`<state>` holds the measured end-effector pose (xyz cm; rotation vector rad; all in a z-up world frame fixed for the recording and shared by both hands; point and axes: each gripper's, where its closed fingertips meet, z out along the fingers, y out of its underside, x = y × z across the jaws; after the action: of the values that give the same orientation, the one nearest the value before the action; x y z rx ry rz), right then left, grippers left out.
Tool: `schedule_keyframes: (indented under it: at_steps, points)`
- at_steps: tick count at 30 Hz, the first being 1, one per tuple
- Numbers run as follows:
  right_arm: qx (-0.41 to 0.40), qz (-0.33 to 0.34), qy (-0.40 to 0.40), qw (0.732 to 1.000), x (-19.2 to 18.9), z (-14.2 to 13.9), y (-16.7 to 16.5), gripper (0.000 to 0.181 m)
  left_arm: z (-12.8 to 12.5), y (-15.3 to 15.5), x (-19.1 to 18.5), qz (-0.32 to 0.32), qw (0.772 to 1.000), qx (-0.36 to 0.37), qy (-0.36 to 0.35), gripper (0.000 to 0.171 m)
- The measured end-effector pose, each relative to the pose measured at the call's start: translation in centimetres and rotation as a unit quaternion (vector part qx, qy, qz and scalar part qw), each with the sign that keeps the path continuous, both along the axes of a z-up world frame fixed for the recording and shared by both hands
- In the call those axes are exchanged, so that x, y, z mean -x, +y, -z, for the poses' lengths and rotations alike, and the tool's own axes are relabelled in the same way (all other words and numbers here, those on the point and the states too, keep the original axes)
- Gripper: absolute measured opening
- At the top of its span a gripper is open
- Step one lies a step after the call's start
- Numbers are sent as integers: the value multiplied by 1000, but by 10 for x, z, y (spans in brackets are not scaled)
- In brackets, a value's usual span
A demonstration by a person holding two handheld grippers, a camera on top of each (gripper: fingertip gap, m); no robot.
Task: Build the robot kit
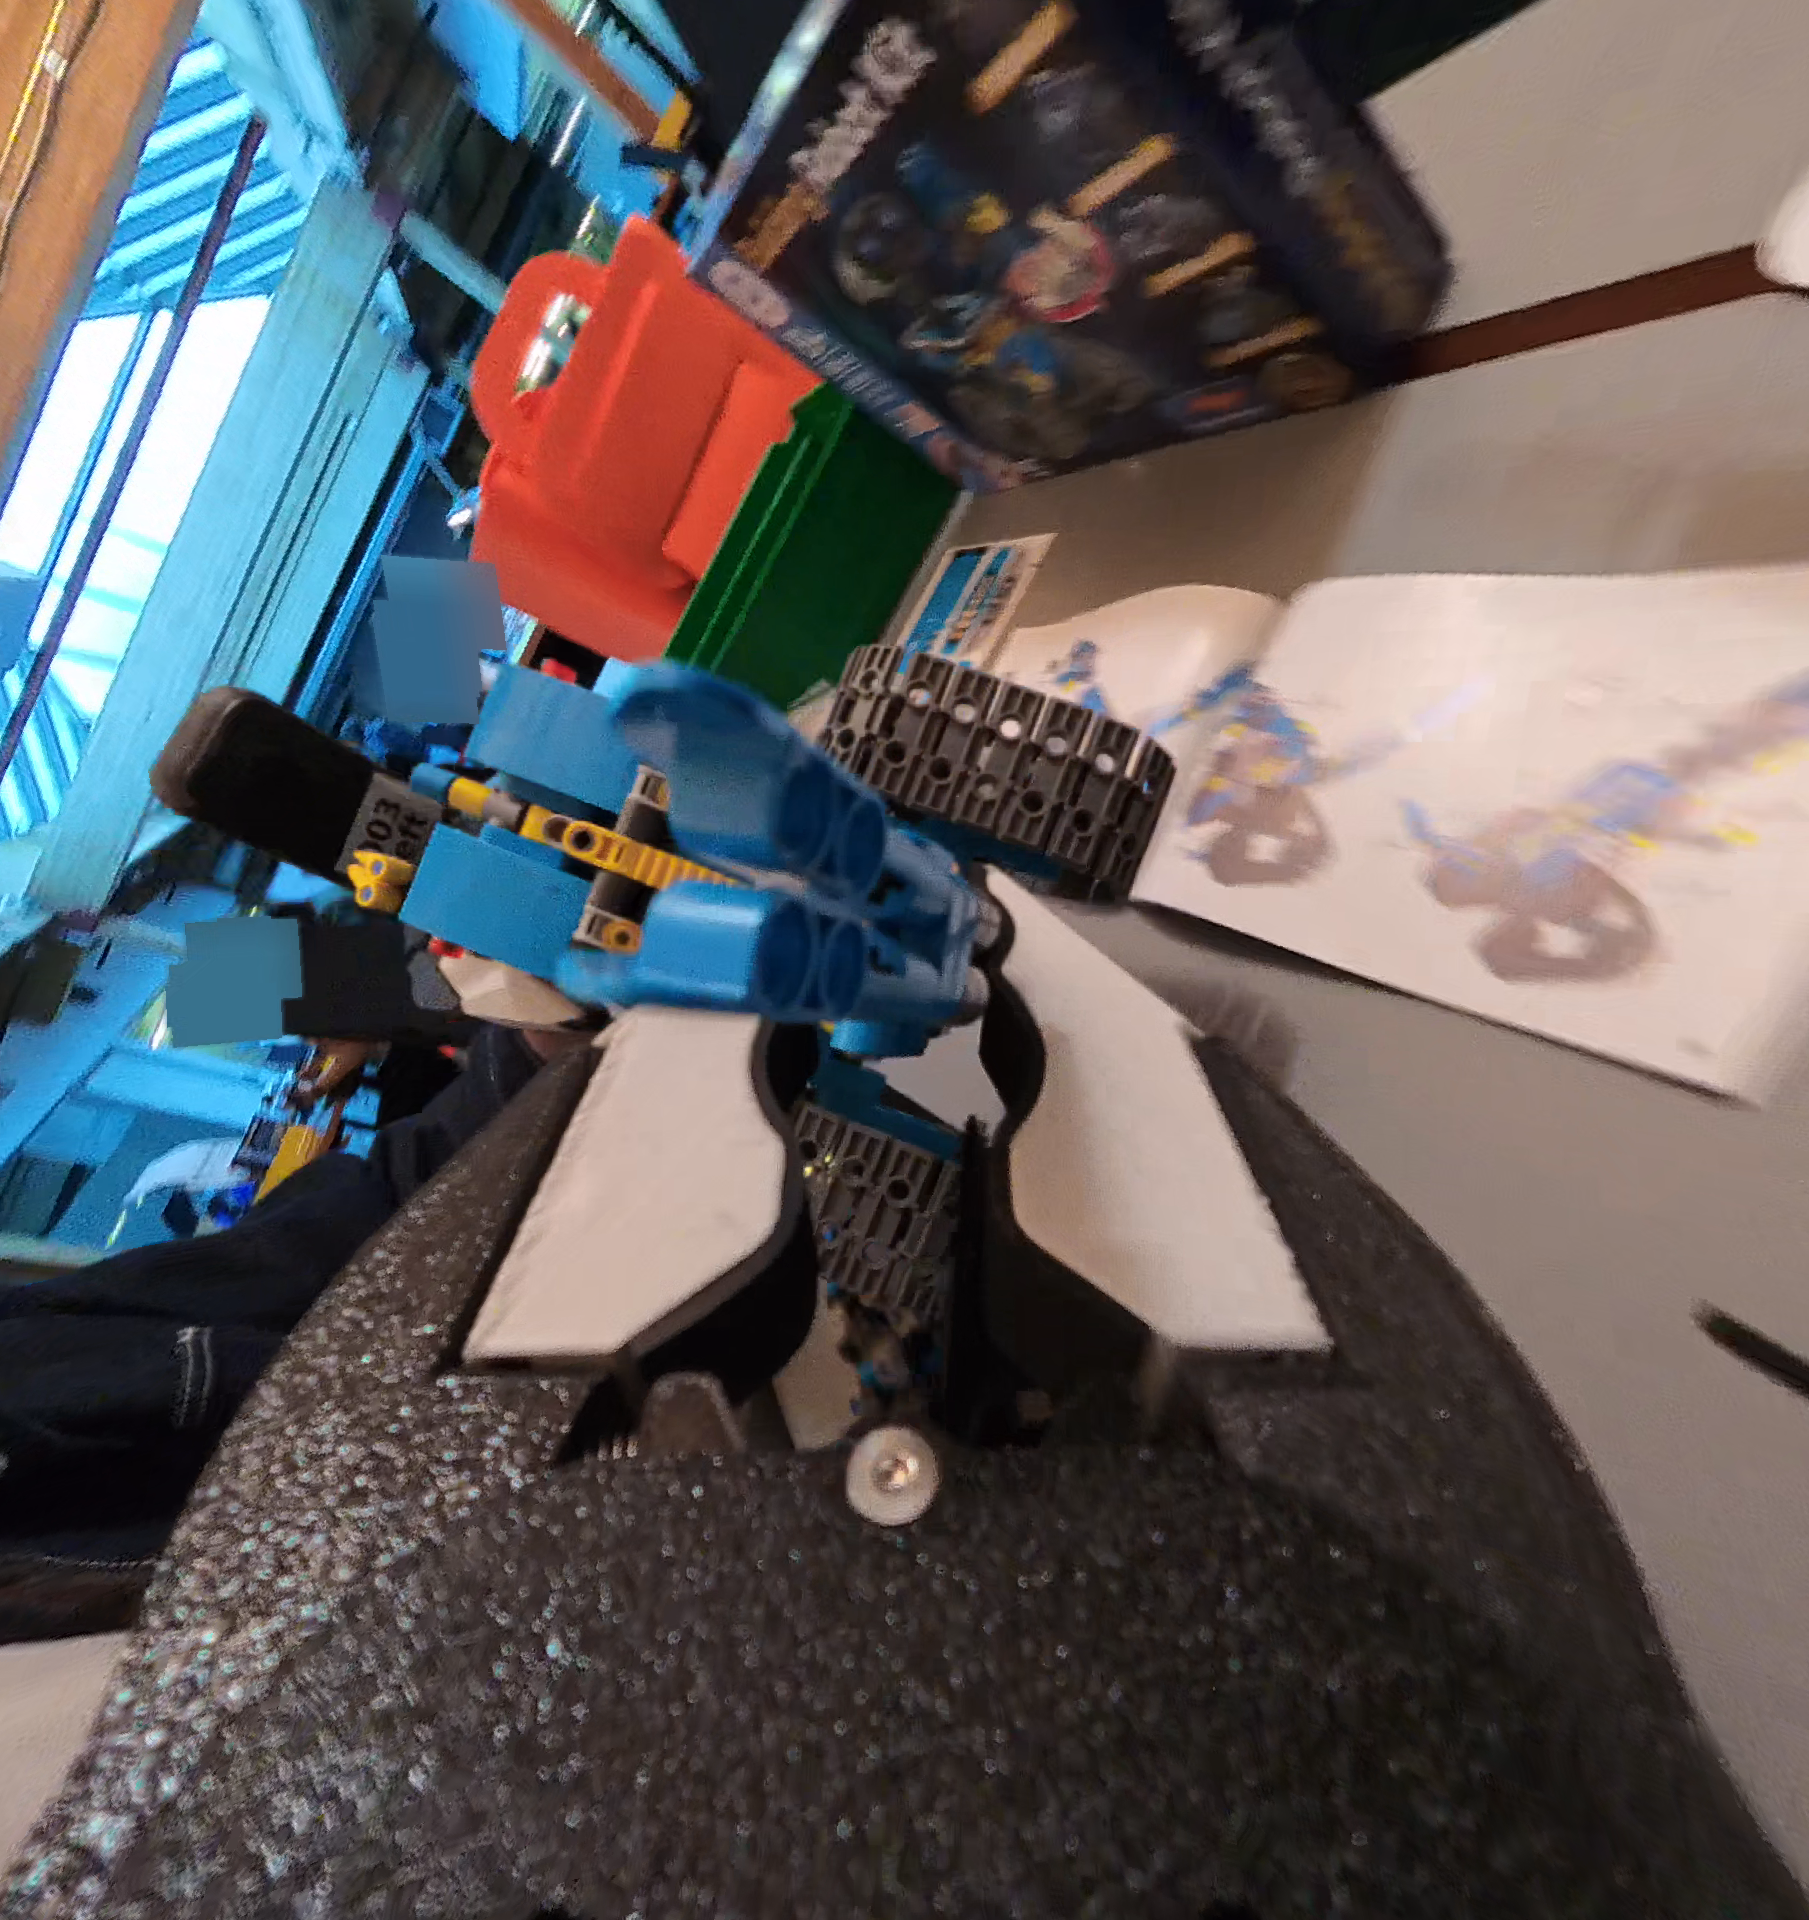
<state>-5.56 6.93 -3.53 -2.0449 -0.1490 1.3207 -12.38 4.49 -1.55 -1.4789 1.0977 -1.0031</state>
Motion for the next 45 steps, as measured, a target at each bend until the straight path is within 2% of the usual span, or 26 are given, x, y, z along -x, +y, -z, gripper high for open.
schedule_keyframes:
  at_steps: [4,7,10,17,19,25,27,29,32,34,37,39,40,42,43,45]
  points:
    - [26,49,5,998,-50,34,-13,25,29,-7,-48,47,998,-2,39,77]
    - [50,59,13,997,-67,59,-18,24,48,-11,-64,53,996,4,68,76]
    - [64,46,40,996,-66,71,-20,24,58,-15,-61,39,997,1,73,76]
    - [53,16,73,996,-47,68,-22,25,70,-24,-37,-9,999,23,39,76]
    - [58,16,71,996,-47,67,-23,37,71,-26,-32,-17,999,27,31,74]
    - [11,52,-7,999,-72,66,-38,56,69,-30,-2,-25,998,62,14,77]
    - [-18,87,-67,994,-91,67,-49,62,71,-30,12,-35,997,66,15,76]
    - [-75,92,-152,981,-96,62,-64,58,72,-28,27,-50,996,68,10,75]
    - [-139,3,-248,959,-61,58,-94,47,81,-13,52,-100,993,67,0,69]
    - [-182,-77,-280,939,-24,55,-113,52,86,-2,65,-123,989,80,8,69]
    - [-231,-179,-346,891,20,72,-136,55,68,13,83,-165,985,52,-25,68]
    - [-264,-194,-355,876,39,76,-140,58,60,15,89,-177,982,56,-44,67]
    - [-268,-209,-352,872,47,78,-144,65,59,15,90,-177,981,64,-50,67]
    - [-310,-193,-376,852,50,67,-139,51,55,13,92,-178,980,67,-59,67]
    - [-320,-181,-376,851,49,60,-137,48,53,12,92,-178,980,63,-64,66]
    - [-289,-184,-375,862,47,60,-138,60,52,10,91,-177,980,63,-63,66]
